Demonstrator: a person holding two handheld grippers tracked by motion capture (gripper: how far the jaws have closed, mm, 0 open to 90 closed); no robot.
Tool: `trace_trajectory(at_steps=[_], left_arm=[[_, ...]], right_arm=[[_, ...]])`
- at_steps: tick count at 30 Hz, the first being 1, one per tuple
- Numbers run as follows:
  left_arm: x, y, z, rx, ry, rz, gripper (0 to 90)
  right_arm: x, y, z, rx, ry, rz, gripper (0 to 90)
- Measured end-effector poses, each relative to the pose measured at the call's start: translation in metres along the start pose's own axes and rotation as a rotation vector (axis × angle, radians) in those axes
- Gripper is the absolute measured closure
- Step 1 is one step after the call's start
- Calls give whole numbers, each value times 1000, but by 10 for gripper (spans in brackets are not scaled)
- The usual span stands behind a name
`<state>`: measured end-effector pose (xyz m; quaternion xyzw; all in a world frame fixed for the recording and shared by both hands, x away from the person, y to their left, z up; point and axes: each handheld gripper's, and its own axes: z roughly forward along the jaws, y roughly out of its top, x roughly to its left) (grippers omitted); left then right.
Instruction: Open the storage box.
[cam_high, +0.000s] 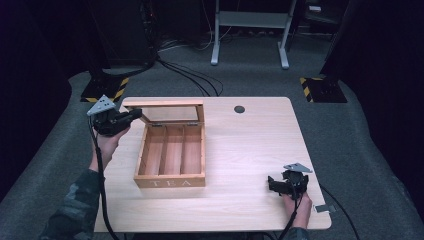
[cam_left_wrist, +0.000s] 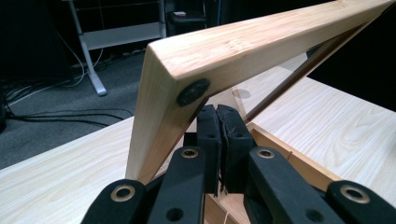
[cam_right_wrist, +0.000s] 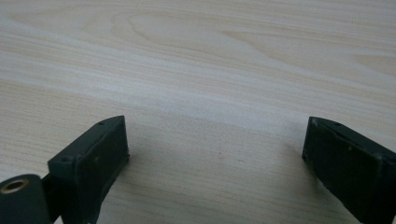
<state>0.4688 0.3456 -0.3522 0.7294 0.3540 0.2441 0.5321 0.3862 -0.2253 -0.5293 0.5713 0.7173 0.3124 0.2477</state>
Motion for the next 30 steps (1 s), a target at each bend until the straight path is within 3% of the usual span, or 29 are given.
trace_trajectory(at_steps=[30], left_arm=[[-2,1,2,6,-2,16,877]], right_arm=[[0,0,0,-1,0,-1,65]])
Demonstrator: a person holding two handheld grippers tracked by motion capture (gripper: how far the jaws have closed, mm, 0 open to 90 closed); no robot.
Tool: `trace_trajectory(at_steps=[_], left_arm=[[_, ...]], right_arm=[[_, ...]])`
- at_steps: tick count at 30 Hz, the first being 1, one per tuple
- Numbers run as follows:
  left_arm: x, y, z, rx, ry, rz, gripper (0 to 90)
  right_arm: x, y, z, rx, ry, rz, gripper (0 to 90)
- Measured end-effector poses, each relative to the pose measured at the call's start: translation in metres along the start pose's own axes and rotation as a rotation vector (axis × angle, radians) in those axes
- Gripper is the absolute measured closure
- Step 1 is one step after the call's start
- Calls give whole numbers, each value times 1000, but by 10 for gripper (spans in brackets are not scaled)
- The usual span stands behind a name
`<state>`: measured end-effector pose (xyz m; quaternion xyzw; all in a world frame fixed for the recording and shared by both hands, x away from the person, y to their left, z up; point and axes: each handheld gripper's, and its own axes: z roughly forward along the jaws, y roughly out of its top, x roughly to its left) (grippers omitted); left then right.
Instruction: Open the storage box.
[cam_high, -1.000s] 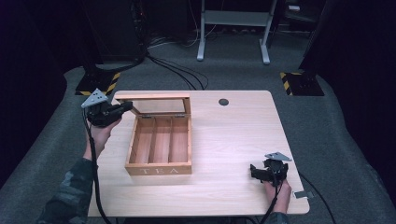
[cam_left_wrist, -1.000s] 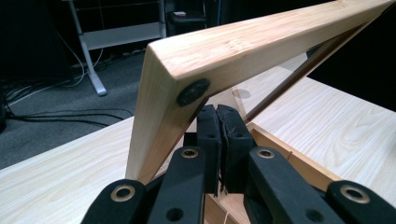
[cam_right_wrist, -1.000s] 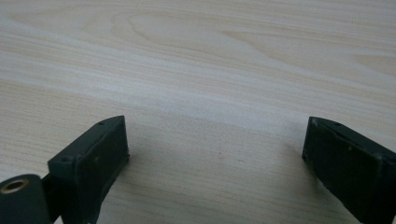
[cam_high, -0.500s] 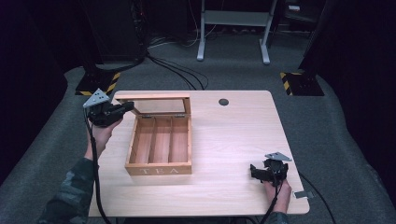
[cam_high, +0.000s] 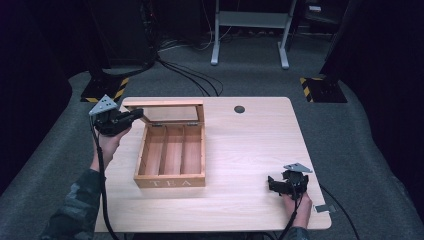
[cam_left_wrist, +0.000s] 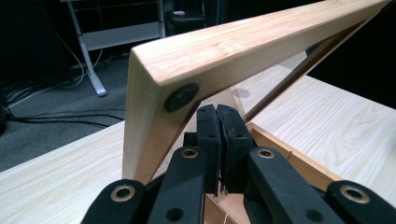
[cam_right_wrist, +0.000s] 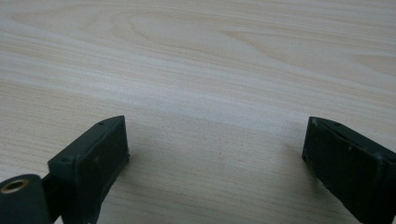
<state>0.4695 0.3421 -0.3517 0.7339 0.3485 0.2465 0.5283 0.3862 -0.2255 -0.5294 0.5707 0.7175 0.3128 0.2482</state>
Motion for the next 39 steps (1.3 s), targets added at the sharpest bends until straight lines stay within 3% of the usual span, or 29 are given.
trace_trajectory(at_steps=[39], left_arm=[[0,0,-1,-2,1,-3,880]], right_arm=[[0,0,0,0,0,0,65]])
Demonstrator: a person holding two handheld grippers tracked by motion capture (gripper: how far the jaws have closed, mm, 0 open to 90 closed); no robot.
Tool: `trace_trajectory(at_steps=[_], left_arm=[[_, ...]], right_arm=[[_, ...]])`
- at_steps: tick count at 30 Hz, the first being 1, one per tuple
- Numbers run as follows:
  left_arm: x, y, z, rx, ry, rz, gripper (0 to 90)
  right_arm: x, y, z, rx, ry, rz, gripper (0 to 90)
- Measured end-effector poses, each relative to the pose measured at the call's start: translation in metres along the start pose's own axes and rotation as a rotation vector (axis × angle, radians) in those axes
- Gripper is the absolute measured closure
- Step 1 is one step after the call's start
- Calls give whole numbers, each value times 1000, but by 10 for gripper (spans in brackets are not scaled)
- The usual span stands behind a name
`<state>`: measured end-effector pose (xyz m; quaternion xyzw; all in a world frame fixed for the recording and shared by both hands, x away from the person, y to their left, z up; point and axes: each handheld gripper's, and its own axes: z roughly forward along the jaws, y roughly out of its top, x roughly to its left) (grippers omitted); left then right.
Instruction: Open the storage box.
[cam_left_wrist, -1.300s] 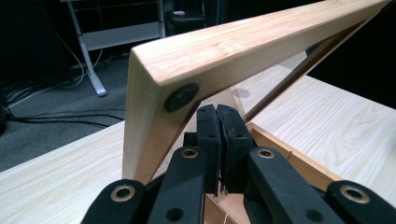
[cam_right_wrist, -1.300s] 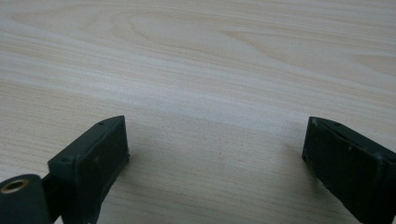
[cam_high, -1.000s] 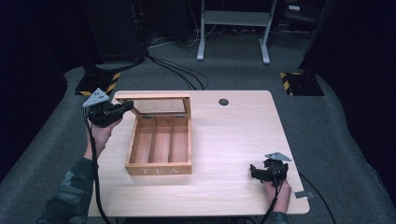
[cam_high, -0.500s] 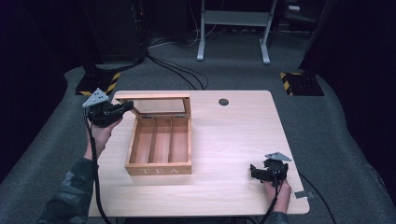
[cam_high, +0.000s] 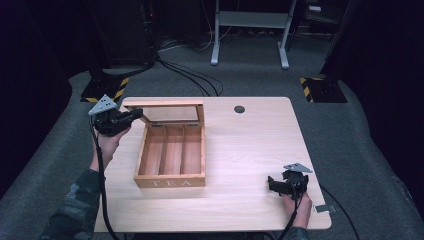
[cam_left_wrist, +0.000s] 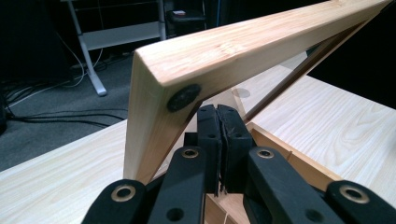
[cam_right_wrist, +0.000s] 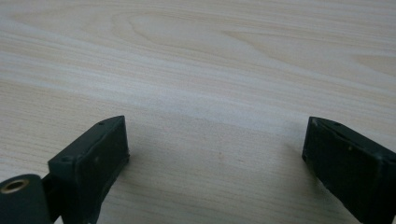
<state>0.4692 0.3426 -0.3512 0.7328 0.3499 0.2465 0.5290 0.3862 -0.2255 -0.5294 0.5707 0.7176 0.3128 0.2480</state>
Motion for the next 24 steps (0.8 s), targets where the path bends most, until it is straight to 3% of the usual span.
trace_trajectory(at_steps=[24], left_arm=[[0,0,-1,9,0,7,884]], right_arm=[[0,0,0,0,1,0,70]])
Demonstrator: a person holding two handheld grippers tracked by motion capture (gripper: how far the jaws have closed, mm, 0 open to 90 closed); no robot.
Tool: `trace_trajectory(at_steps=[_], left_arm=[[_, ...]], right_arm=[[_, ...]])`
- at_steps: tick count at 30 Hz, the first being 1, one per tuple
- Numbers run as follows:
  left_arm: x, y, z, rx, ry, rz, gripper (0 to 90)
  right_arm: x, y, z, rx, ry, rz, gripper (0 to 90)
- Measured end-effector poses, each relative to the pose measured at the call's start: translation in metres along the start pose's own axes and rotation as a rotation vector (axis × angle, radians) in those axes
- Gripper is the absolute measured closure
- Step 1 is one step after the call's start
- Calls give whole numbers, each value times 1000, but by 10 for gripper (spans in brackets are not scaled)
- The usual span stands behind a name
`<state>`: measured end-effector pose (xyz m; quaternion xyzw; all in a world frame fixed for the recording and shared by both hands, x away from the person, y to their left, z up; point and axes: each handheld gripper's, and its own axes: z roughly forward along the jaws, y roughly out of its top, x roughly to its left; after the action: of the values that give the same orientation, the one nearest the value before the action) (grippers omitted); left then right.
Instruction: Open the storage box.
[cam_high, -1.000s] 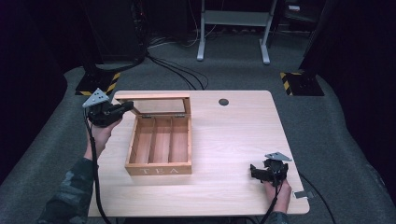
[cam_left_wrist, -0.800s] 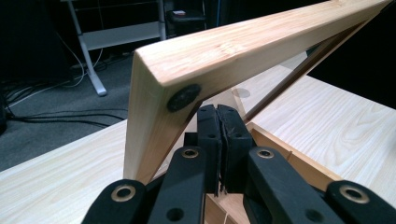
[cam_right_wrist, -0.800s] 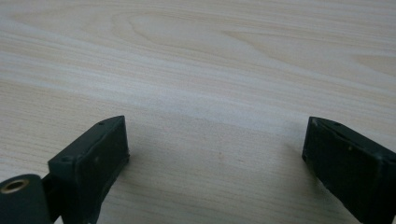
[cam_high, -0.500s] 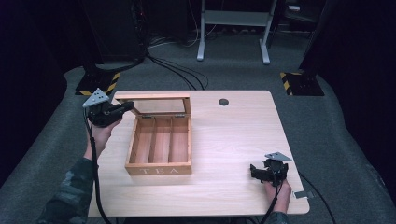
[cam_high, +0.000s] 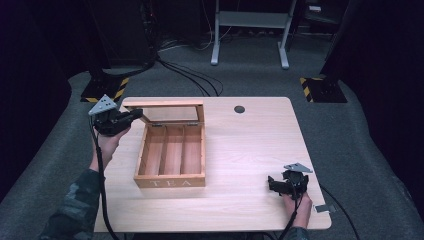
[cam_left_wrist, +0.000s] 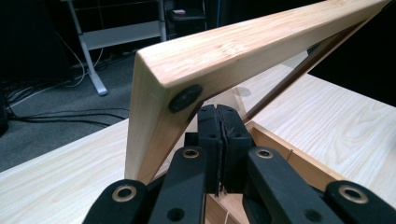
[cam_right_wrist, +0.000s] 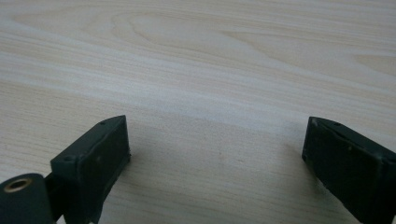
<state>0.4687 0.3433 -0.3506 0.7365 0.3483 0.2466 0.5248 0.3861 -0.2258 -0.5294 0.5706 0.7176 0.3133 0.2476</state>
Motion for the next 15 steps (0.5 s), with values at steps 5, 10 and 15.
trace_trajectory(at_steps=[5,10,15], left_arm=[[0,0,-1,-3,0,-4,886],[0,0,-1,-4,2,-5,887],[1,-2,-3,-3,2,-5,889]], right_arm=[[0,0,0,0,0,0,70],[0,0,0,2,-1,3,70],[0,0,0,3,-1,4,71]])
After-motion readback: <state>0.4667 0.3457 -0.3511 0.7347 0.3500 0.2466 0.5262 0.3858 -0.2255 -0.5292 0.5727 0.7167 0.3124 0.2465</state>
